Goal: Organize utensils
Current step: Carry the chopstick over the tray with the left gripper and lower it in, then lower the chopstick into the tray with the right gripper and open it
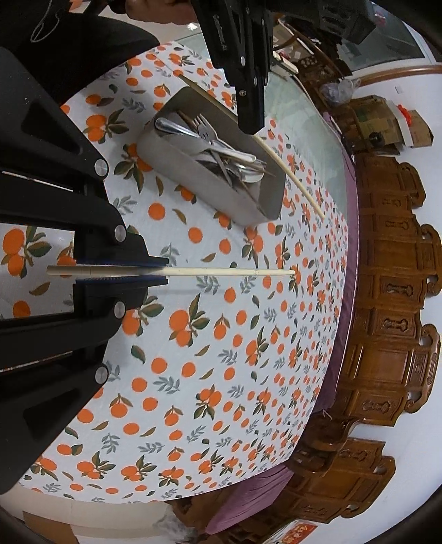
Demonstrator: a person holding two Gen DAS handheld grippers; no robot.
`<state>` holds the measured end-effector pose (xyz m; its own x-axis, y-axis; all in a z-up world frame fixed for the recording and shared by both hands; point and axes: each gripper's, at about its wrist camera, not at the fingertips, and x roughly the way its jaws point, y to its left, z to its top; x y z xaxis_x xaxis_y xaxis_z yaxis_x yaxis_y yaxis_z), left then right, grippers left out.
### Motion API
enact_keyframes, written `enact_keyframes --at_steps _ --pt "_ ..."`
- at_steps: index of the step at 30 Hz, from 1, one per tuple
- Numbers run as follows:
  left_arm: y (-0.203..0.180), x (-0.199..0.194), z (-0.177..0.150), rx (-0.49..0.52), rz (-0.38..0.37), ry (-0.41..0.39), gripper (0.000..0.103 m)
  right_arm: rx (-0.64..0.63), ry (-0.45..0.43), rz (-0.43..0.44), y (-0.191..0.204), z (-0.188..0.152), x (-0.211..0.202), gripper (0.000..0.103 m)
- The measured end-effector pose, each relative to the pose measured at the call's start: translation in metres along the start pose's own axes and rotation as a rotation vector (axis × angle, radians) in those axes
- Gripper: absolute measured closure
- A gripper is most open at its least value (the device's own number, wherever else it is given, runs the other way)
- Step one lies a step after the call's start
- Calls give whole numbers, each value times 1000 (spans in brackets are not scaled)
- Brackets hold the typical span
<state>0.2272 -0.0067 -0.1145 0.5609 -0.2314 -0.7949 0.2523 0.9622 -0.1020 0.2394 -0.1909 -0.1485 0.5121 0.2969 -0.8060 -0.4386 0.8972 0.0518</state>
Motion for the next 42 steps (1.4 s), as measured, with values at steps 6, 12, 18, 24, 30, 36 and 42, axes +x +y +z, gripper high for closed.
enact_keyframes --at_steps 6,12,18,24,30,36,42 --pt "23 10 -8 -22 19 38 99 -6 1 8 6 2 0 97" --pt "43 27 -14 -40 39 78 99 -5 8 13 10 2 3 97" --pt "55 45 -19 -64 47 115 99 -9 18 16 13 2 5 97" --pt "59 59 -23 -75 47 138 99 -9 22 18 13 2 7 97" --pt "62 63 -22 -88 53 144 98 -18 23 25 19 5 9 97" --pt "67 46 -21 -100 61 108 90 -32 15 47 32 12 9 97" --pt "74 14 -20 -106 77 49 85 -53 2 81 53 24 11 97"
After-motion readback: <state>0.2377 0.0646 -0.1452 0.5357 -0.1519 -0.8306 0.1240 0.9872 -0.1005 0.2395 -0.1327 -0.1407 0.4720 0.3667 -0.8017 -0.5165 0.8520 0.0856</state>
